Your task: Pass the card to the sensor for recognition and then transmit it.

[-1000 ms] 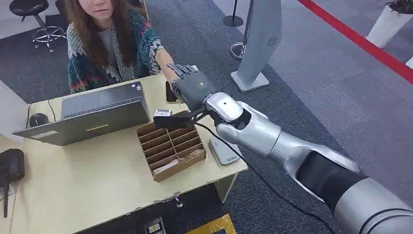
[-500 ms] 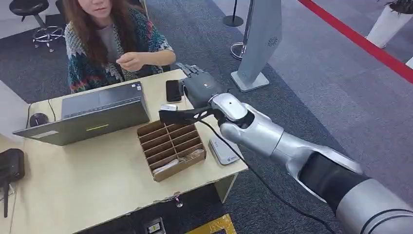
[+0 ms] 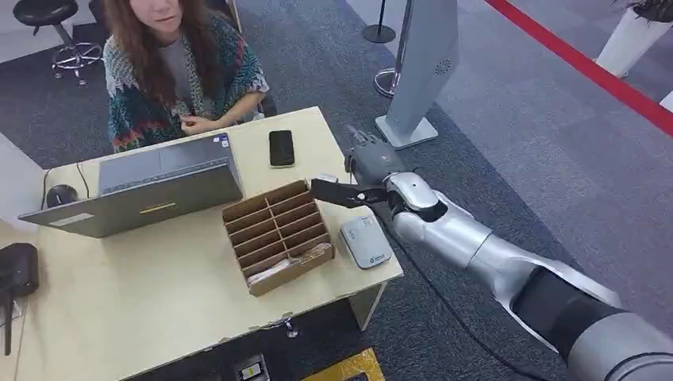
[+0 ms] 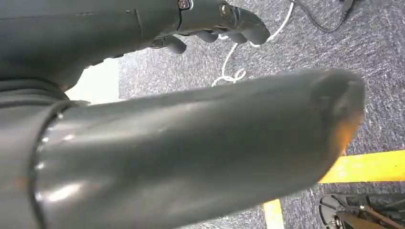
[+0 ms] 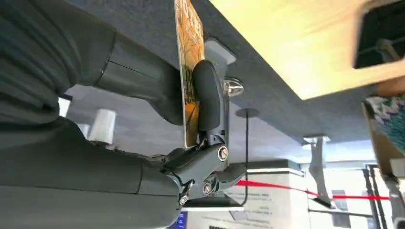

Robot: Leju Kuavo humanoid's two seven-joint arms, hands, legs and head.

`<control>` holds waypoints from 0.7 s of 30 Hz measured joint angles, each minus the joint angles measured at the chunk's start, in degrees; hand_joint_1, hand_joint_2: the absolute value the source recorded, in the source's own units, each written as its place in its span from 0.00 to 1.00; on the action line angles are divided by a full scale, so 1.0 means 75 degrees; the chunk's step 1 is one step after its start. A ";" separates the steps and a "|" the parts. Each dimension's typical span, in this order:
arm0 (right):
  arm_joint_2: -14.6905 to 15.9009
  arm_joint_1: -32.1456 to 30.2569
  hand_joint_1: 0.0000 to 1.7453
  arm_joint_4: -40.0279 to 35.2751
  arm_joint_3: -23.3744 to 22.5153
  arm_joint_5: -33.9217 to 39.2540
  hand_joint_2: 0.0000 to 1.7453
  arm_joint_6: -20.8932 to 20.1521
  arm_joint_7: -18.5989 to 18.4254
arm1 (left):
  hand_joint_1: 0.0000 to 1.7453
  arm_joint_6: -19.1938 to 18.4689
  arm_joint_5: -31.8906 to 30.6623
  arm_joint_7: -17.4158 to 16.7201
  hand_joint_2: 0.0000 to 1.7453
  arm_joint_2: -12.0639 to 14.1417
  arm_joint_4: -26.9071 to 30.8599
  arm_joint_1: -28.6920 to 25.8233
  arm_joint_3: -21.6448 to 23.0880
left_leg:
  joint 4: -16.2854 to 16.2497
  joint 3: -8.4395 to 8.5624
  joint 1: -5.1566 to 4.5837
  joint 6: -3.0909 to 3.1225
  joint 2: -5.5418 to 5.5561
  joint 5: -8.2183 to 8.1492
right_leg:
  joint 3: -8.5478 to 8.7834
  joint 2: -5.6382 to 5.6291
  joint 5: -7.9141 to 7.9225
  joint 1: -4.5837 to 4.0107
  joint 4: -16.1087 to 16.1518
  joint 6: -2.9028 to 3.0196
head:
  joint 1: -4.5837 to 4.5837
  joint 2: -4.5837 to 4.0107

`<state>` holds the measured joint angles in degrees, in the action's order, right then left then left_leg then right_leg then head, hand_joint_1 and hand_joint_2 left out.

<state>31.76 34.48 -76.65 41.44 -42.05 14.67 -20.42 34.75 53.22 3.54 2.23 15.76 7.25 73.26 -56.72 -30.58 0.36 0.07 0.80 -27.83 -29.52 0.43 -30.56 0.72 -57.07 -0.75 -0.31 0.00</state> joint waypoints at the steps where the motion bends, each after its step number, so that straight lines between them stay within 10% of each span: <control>1: 0.0023 -0.0082 1.00 0.0009 -0.0032 -0.0009 1.00 -0.0003 -0.0012 | 0.00 0.0000 0.0000 0.0015 0.00 0.0000 0.0000 0.0000 0.0000 | 0.0000 0.0000 0.0000 0.0000 0.0000 0.0000 | 0.0000 0.0000 0.0000 0.0000 0.0000 0.0000 | 0.0000 -0.0003; 21: 0.0131 -0.0988 1.00 0.0204 -0.0201 0.0000 1.00 -0.0222 -0.0009 | 0.00 -0.0006 0.0052 0.0041 0.00 -0.0003 0.0000 0.0002 -0.0050 | 0.0001 0.0000 0.0000 0.0000 -0.0003 0.0000 | 0.0001 -0.0004 0.0000 0.0000 0.0000 0.0000 | 0.0000 -0.0003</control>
<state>32.74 27.07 -75.12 39.93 -42.05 13.00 -20.48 34.71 53.62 3.85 2.21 15.76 7.27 72.89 -56.71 -30.58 0.36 0.07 0.77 -27.83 -29.51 0.41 -30.56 0.72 -57.07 -0.75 -0.31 -0.02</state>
